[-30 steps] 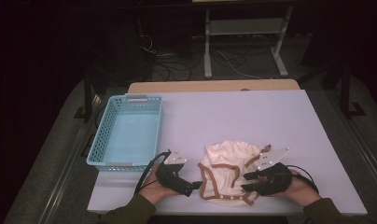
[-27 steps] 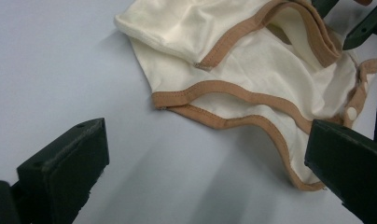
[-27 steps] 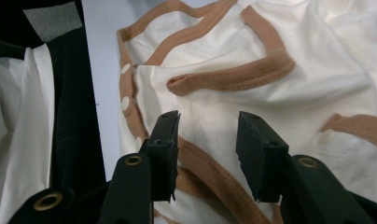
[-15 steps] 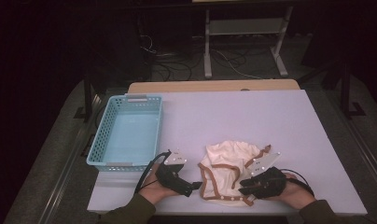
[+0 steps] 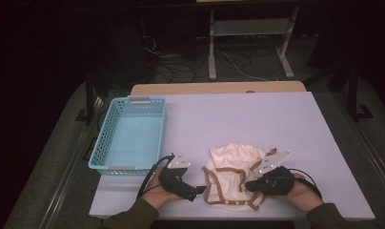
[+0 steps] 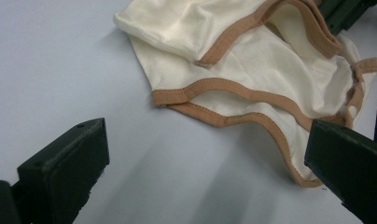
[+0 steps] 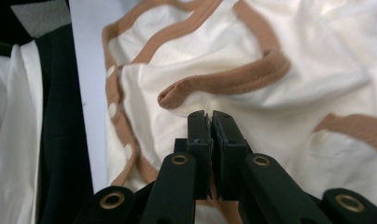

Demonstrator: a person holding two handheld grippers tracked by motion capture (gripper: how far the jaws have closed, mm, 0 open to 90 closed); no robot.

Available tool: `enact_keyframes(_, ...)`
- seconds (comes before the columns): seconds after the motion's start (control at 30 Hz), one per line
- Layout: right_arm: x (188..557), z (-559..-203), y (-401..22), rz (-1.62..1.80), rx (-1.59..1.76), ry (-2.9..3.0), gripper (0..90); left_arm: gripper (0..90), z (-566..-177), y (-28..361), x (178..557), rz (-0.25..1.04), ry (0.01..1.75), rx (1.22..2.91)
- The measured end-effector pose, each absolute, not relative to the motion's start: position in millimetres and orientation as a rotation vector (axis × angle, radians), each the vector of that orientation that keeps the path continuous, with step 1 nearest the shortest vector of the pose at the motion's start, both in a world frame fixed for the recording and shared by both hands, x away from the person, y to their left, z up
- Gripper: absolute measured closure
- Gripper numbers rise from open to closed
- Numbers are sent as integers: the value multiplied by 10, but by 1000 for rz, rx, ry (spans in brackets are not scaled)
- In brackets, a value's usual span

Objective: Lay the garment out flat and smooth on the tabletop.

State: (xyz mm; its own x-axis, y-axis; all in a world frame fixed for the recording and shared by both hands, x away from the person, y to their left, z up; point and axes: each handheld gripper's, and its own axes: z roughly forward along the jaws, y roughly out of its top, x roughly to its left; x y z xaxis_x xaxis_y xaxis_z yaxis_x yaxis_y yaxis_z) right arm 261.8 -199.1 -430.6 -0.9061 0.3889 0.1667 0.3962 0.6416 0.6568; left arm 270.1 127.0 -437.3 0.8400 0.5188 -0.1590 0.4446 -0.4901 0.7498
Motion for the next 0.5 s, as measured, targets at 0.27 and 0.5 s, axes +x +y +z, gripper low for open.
enact_keyframes(0.27, 2747, -4232, -2009, -1214, -732, -2832, 857, 0, -4365, 1276, 2711, 101, 700, 2199)
enact_keyframes(0.5, 2823, -4220, -1979, -1229, -748, -2838, 858, 0, -4365, 1272, 2704, 107, 698, 2203)
